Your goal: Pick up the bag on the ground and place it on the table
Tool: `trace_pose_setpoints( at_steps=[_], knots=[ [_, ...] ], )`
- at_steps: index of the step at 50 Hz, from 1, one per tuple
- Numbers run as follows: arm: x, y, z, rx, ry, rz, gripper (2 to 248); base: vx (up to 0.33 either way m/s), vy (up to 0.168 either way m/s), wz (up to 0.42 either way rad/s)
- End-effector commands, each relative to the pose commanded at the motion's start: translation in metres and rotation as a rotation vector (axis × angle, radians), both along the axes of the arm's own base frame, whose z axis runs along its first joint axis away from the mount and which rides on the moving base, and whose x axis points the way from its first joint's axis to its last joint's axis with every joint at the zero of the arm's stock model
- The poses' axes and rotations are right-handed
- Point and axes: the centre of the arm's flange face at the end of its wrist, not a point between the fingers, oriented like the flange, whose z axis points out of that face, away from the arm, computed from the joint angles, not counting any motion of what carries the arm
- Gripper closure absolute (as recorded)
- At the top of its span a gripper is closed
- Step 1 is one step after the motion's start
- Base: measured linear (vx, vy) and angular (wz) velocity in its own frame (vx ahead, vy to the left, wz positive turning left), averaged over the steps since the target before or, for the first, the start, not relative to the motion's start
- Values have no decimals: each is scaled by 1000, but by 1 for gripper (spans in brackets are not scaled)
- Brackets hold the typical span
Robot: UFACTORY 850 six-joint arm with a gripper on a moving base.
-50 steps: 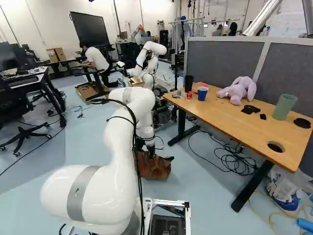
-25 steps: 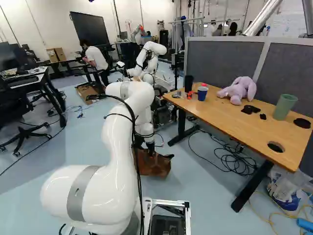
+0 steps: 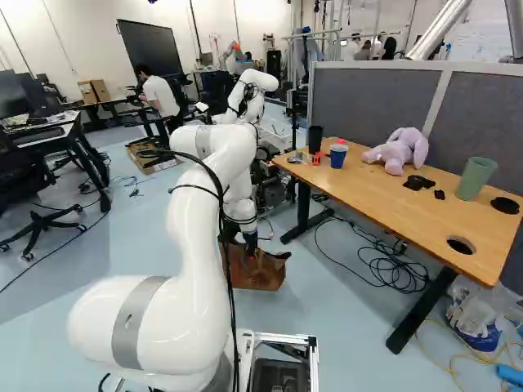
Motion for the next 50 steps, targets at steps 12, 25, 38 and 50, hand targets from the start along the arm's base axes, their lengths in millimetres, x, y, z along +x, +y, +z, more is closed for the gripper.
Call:
trace_pose_setpoints(
  at_steps=[12,25,38,50],
  knots=[
    [-2,0,18,0,-10,0,232,0,0,0],
    [-4,0,38,1,-22,0,232,0,0,0],
    [-7,0,58,1,-35,0,232,0,0,0],
    [-10,0,76,1,-48,0,232,0,0,0]
  ],
)
